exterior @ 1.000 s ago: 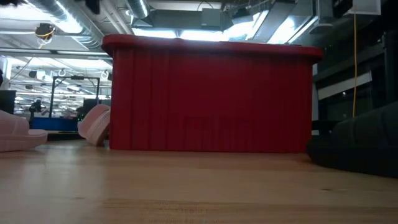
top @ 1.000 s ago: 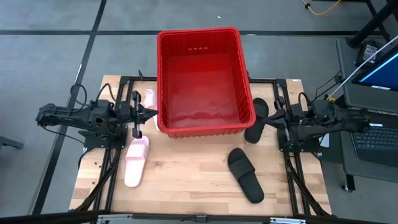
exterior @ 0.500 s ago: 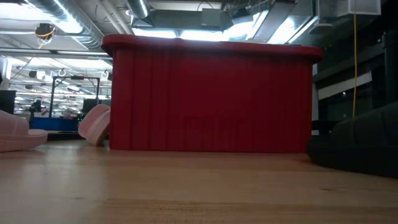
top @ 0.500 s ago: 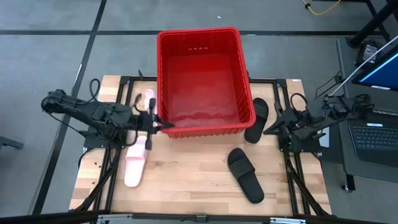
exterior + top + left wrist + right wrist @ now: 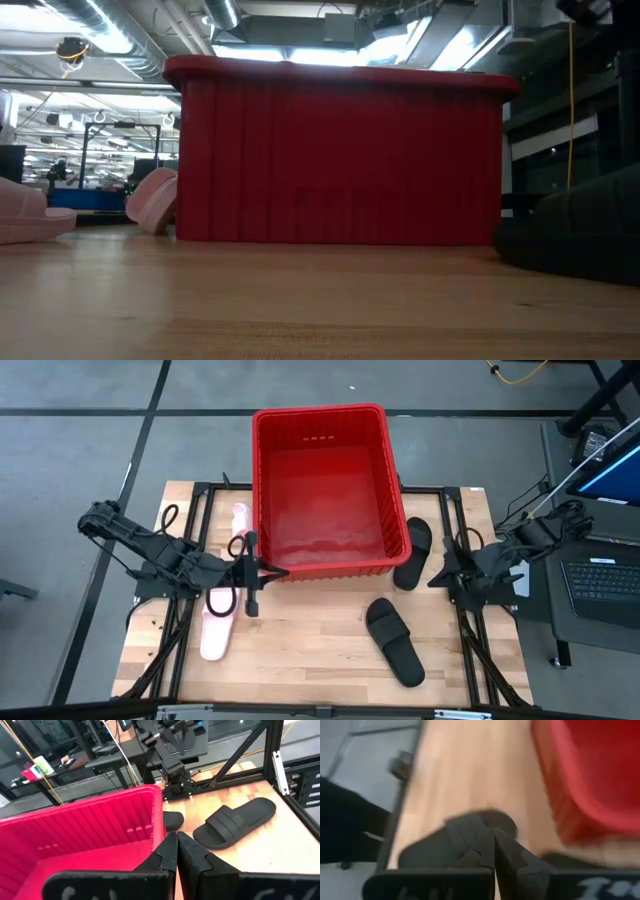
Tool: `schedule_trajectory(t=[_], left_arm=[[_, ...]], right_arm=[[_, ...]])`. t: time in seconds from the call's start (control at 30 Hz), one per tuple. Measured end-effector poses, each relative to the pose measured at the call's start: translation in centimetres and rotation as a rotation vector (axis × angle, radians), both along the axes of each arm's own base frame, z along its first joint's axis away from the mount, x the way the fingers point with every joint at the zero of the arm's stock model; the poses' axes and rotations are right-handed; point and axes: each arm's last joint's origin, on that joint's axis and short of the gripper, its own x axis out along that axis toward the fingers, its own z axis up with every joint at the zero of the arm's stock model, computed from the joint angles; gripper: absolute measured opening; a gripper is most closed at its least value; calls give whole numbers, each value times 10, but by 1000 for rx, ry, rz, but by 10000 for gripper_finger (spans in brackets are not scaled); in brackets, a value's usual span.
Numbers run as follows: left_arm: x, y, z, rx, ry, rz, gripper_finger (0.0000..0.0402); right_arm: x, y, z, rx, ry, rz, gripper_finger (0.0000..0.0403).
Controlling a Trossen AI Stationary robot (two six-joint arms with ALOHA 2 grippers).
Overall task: Pick and place slides into bin
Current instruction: Put the top black slide in the red bin
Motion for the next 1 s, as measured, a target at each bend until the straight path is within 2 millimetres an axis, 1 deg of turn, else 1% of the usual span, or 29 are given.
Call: schedule_trajectory(t=[0.13, 0.2, 0.33, 0.53, 0.73, 0.83, 1.0], left_arm=[[0, 0, 1, -58, -15, 17, 1], [-1, 0, 1, -83, -21, 24, 1], [-1, 1, 1, -80, -23, 26, 1], [-1, 1, 1, -71, -21, 24, 1], [-1, 1, 1, -69, -21, 23, 1], [-1, 1, 1, -69, -21, 23, 1], [-1, 1, 1, -69, -21, 23, 1]], right_arm=[[1, 0, -7, 27, 99, -116, 4], [4, 1, -9, 19, 113, -125, 4], [7, 2, -12, 10, 159, -155, 5], [11, 0, -19, 26, 253, -284, 9], [14, -4, -33, -52, 265, -401, 9], [15, -5, -42, -64, 286, -428, 23], [14, -6, -58, -112, 325, -437, 57]])
